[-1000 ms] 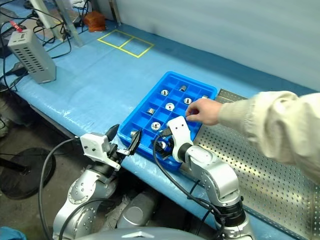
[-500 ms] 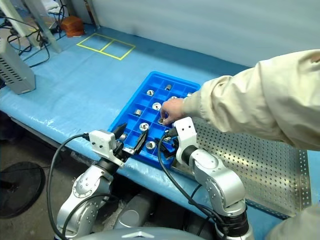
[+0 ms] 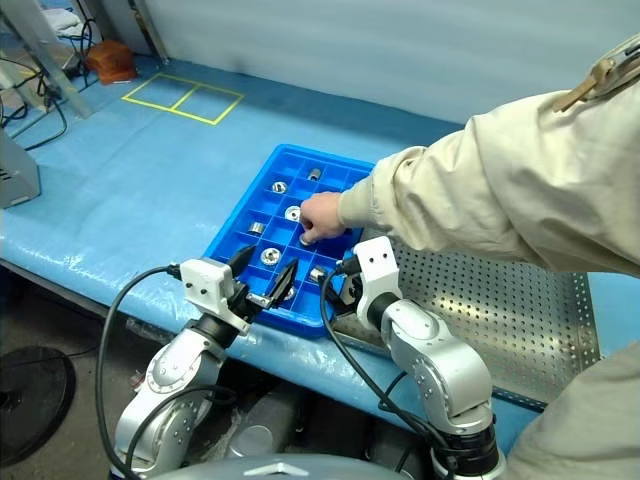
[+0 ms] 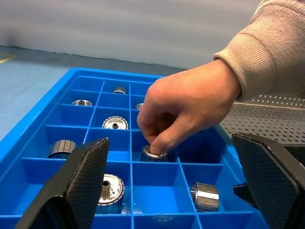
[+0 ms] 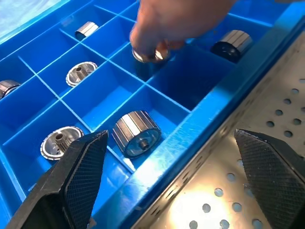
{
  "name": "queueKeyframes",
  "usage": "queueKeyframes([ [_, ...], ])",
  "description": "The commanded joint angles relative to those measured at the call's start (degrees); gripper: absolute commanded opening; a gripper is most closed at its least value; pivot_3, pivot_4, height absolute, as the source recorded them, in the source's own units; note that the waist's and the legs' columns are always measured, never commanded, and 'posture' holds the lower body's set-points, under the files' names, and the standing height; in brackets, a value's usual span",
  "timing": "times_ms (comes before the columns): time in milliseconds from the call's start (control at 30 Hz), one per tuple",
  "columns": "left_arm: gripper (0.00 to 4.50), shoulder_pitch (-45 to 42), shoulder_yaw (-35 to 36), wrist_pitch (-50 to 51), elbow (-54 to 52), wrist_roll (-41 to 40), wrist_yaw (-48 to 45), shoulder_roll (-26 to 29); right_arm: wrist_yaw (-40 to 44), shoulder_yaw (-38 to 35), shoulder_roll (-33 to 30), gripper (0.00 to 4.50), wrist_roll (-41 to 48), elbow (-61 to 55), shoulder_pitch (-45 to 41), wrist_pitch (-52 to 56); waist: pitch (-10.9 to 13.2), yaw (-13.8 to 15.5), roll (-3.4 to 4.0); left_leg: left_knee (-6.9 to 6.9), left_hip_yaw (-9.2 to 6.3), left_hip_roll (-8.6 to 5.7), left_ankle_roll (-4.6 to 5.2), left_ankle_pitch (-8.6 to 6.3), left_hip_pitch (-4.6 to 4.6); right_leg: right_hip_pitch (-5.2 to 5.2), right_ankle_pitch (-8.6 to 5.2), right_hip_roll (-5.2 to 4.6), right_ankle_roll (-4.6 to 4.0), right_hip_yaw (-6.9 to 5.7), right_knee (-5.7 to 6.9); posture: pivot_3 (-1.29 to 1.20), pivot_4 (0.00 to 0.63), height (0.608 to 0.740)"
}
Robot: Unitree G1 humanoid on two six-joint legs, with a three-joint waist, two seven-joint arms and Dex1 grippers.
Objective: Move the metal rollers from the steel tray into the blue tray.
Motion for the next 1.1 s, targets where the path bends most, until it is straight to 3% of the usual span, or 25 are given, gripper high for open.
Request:
queueKeyframes([
  [33,4.5,-0.5,-0.5,-0.5,-0.3,-0.4,-0.3,-0.2,-0.1,-0.1,0.2,4.49,0.5,-1.4,-0.4,-0.1,0.0,-0.5,0.0,0.0,0.0,0.0,0.0,0.0,0.0,0.0,0.0,0.0,0.0,0.0,0.0,0.28,0.15,0.74],
  [1100,4.5,-2.1,-1.9,-0.6,1.1,-0.2,-1.1,-0.2,-0.9,-0.5,0.6,4.49,0.4,-2.1,-0.3,-0.4,0.0,-5.3,0.0,0.01,-0.09,-0.02,0.14,0.09,0.14,0.44,0.02,-0.13,-0.04,0.0,0.0,0.25,0.15,0.74],
])
